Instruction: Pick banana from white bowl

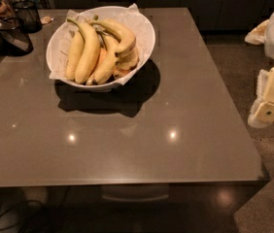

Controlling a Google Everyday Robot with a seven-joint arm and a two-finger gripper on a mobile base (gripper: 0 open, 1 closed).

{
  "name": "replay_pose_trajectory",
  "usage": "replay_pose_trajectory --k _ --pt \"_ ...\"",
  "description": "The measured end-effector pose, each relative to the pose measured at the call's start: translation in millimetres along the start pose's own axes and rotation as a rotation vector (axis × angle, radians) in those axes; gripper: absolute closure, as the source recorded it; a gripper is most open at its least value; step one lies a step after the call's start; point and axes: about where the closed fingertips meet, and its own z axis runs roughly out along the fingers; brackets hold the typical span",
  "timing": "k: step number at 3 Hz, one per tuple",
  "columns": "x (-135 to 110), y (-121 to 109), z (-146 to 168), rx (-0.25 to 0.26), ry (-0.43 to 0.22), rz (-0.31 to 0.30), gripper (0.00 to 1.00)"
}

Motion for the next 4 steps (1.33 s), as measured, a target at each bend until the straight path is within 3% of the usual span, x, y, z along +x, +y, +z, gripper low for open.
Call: replay_pose_trajectory --k 1,2,3,4 --pt "-7 -4 -4 0.001 -0.004 0.013 0.0" --pt "-40 -17 -12 -0.034 -0.035 0.007 0.0" --pt "-90 -44 -16 -0.037 -0.043 -0.032 0.0" --pt "-110 -52 -20 -0.007 -0.077 -0.057 0.0"
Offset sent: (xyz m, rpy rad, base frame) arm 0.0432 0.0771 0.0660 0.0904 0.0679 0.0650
